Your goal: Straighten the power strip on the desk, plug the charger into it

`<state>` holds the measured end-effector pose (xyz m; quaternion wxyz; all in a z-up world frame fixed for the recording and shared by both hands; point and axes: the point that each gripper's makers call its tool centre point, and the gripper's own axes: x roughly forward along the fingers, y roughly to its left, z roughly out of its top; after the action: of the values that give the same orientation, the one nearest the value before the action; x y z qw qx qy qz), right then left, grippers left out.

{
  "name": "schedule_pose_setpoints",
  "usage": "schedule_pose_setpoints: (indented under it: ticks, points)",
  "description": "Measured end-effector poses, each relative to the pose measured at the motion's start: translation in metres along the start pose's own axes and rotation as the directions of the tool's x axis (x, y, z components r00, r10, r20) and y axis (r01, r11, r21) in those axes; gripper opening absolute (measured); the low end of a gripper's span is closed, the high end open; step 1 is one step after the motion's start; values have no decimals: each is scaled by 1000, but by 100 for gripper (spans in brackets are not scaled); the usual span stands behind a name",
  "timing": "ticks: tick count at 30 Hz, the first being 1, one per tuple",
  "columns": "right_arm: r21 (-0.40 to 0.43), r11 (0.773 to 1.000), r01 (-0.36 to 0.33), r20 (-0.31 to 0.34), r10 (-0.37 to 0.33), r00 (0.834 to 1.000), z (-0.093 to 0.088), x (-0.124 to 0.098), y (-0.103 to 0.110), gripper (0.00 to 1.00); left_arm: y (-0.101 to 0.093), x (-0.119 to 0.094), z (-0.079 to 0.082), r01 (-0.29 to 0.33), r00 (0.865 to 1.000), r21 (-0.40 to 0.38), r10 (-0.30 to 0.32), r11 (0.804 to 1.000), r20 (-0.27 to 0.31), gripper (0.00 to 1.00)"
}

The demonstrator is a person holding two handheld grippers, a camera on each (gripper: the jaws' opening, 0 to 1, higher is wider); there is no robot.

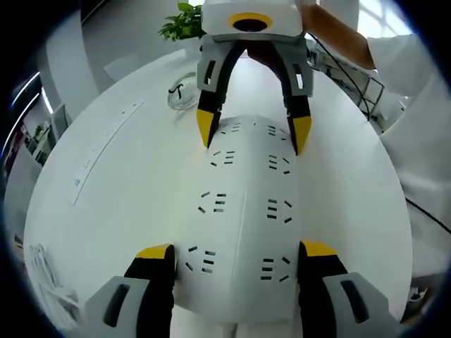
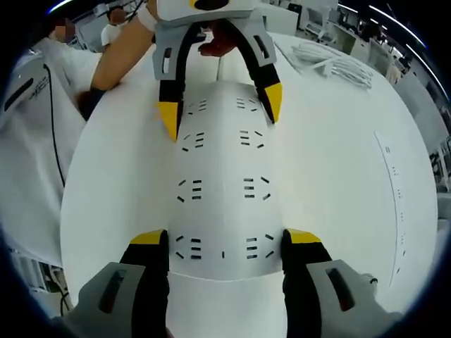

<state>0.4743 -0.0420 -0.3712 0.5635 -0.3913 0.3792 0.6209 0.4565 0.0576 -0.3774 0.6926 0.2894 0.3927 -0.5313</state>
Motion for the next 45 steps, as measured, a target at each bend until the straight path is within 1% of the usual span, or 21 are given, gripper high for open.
schedule_pose_setpoints:
  ticks: [4,13,16,19,20,22,23,24,25,26,27,29,32,33,34,36,37,39,41,44,45]
  points:
    - [12,1000,4,5,-4,1000,0,0,7,64,-3,0,0,11,1000,17,-11,1000,5,72]
    - [40,999,17,30,-18,999,0,-5,10,64,-2,0,1,12,1000,17,-12,1000,1,72]
    - [138,988,64,109,-80,991,1,-24,-2,68,-2,0,1,12,1000,17,-12,1000,1,72]
    - [172,979,107,231,-145,962,8,-51,-7,69,-2,0,2,12,1000,16,-12,1000,2,72]
    - [195,973,127,272,-178,946,8,-62,-9,69,-2,0,2,12,1000,16,-12,1000,1,72]
    - [291,935,201,367,-304,879,6,-89,-22,68,-1,0,2,12,1000,15,-13,1000,2,72]
    - [316,921,226,392,-343,854,5,-97,-26,68,-1,0,2,12,1000,15,-13,1000,2,72]
    - [354,893,277,428,-418,801,0,-110,-34,68,-1,0,2,13,1000,15,-13,1000,3,72]
    - [388,869,309,449,-471,759,-5,-118,-40,67,-1,0,2,13,1000,15,-13,1000,3,72]
    - [422,842,337,471,-521,712,-10,-126,-46,66,-1,0,2,13,1000,15,-13,1000,3,72]
    - [460,818,346,475,-555,683,-17,-129,-49,65,-1,0,3,14,1000,15,-14,1000,4,72]
    - [520,780,350,477,-604,638,-31,-133,-56,64,-1,0,3,14,1000,16,-14,1000,5,72]
    - [543,716,439,436,-687,581,-54,-140,-70,63,-1,1,3,14,1000,15,-14,1000,4,72]
    - [547,716,434,444,-688,575,-57,-140,-72,62,-1,1,3,14,1000,15,-14,1000,4,72]
    - [552,718,425,451,-685,572,-61,-142,-73,60,-1,1,3,14,1000,15,-14,1000,5,72]
    - [564,709,424,451,-694,561,-66,-145,-79,60,-1,1,3,15,1000,15,-15,1000,6,72]
    - [561,699,444,427,-704,567,-73,-145,-84,60,-1,1,2,16,1000,14,-16,1000,7,72]
    - [503,704,501,360,-697,620,-84,-138,-90,60,-1,1,2,16,1000,14,-16,1000,7,72]
    - [425,732,532,318,-671,669,-88,-128,-94,57,-1,1,2,16,1000,13,-16,1000,6,72]
    - [384,767,513,275,-626,730,-91,-114,-101,57,-1,1,3,16,1000,12,-17,1000,8,72]
    - [376,773,511,273,-619,736,-91,-113,-104,57,-2,1,3,16,1000,12,-16,1000,8,72]
